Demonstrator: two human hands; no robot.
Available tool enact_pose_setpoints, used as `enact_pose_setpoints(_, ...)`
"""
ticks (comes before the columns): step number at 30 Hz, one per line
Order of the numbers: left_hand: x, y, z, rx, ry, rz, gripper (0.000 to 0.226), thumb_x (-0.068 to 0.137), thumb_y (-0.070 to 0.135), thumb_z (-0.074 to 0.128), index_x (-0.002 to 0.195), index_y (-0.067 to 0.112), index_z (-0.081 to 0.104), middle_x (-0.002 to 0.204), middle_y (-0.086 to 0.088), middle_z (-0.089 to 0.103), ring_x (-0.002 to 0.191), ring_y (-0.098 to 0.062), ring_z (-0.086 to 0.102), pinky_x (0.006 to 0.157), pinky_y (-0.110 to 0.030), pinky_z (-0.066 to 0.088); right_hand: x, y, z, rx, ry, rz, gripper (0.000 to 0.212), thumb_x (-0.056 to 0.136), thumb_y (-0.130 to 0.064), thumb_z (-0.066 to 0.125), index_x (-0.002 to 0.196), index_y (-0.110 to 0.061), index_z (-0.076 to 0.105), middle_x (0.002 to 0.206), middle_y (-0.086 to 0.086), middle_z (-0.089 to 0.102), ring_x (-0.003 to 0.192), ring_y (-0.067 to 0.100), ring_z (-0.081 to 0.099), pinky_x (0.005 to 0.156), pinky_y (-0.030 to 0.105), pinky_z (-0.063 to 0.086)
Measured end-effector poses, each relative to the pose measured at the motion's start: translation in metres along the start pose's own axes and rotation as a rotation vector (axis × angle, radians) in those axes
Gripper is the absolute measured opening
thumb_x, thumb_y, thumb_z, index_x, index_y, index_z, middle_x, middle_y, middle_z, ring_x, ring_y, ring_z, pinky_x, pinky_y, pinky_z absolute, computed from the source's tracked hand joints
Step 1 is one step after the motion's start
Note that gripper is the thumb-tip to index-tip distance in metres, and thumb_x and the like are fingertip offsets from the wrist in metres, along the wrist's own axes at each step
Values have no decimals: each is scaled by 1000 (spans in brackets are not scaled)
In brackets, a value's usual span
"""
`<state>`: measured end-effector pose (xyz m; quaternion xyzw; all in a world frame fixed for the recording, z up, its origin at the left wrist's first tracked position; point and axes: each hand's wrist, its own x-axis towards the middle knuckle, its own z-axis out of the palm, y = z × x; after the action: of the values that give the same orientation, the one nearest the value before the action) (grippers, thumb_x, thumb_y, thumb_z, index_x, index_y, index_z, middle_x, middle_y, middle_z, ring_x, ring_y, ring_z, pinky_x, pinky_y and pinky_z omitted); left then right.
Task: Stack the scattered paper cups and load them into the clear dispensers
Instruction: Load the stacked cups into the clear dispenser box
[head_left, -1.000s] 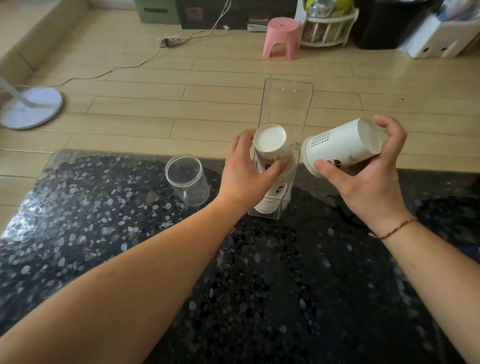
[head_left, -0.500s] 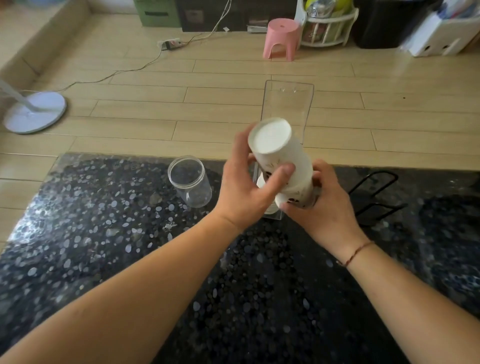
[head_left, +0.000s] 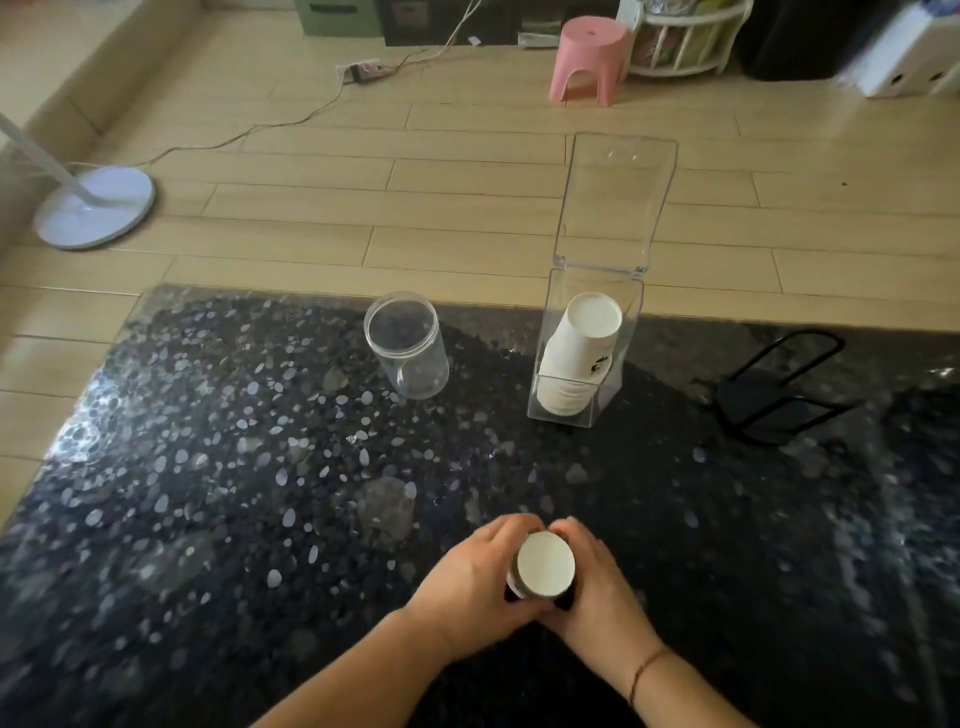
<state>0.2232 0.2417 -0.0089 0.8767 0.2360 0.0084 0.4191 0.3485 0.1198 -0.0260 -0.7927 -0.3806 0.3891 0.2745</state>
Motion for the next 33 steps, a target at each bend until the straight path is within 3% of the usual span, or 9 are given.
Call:
enact_pose_setpoints(3, 2, -3, -3, 66, -188, -22, 94, 71, 57, 78, 148, 33, 30, 151, 14, 39, 139, -4, 36, 116, -28, 33, 2, 10, -16, -170, -148, -6, 89, 75, -13, 72, 149, -28, 24, 156, -10, 24, 149, 9, 0, 121, 29, 9)
enact_pose_setpoints(6, 12, -2, -40, 171, -233, 116, 103, 78, 80, 51, 156, 32, 4, 163, 8, 19, 149, -6, 17, 123, -31, 19, 22, -10, -82, -127, 77, -18, 77, 79, 1, 59, 147, -26, 35, 155, -2, 32, 147, 14, 22, 116, 20, 15)
enact_pose_setpoints(8, 34, 13, -73, 73, 41, 188, 82, 89, 75, 36, 155, 31, 17, 157, 7, 30, 145, -5, 26, 120, -30, 24, 48, -48, -140, 83, 344, -11, 58, 88, -14, 62, 142, -22, 44, 147, -5, 44, 139, 15, 38, 115, 30, 28)
enact_pose_setpoints(11, 105, 57, -118, -248, 375, -74, 68, 95, 64, 30, 152, 26, 31, 155, 4, 40, 137, -7, 38, 110, -30, 31, 93, -104, -208, 460, 357, -9, 65, 97, -54, 39, 150, -18, 29, 156, -1, 33, 142, 18, 31, 114, 47, 31)
enact_pose_setpoints(14, 167, 97, -152, -604, 312, -265, 80, 93, 72, 12, 157, 25, 19, 163, -1, 28, 146, -22, 32, 119, -54, 21, 122, -134, -232, 717, 223, 20, 78, 92, -70, 16, 155, -24, 12, 162, -2, 18, 148, 26, 18, 111, 60, 22)
enact_pose_setpoints(18, 186, 116, -167, -879, 150, -314, 79, 90, 76, 5, 157, 35, 3, 163, -6, 24, 147, -38, 27, 111, -71, 8, 120, -140, -226, 815, 217, 0, 79, 91, -70, 6, 153, -23, 23, 159, -6, 26, 145, 24, 27, 113, 65, 6)
enact_pose_setpoints(23, 178, 106, -163, -1030, 177, -280, 91, 88, 79, 8, 149, 21, 42, 156, -1, 37, 147, -30, 26, 111, -74, 10, 101, -123, -209, 797, 328, -106, 77, 93, -66, 4, 137, -26, 51, 154, -9, 36, 145, 11, 24, 116, 62, 0)
enact_pose_setpoints(28, 156, 93, -145, -861, 393, -203, 56, 91, 68, 34, 114, 32, 70, 135, 7, 63, 131, -13, 52, 111, -57, 30, 72, -104, -194, 718, 377, -143, 66, 92, -64, 15, 111, -34, 71, 127, -25, 61, 136, 1, 37, 119, 50, 11)
enact_pose_setpoints(33, 130, 81, -117, -689, 445, -204, 35, 93, 41, 65, 125, 28, 67, 134, 9, 64, 117, 2, 59, 104, -26, 45, 61, -87, -173, 547, 323, -123, 63, 87, -67, 38, 123, -23, 66, 134, -20, 57, 129, -10, 41, 114, 33, 24)
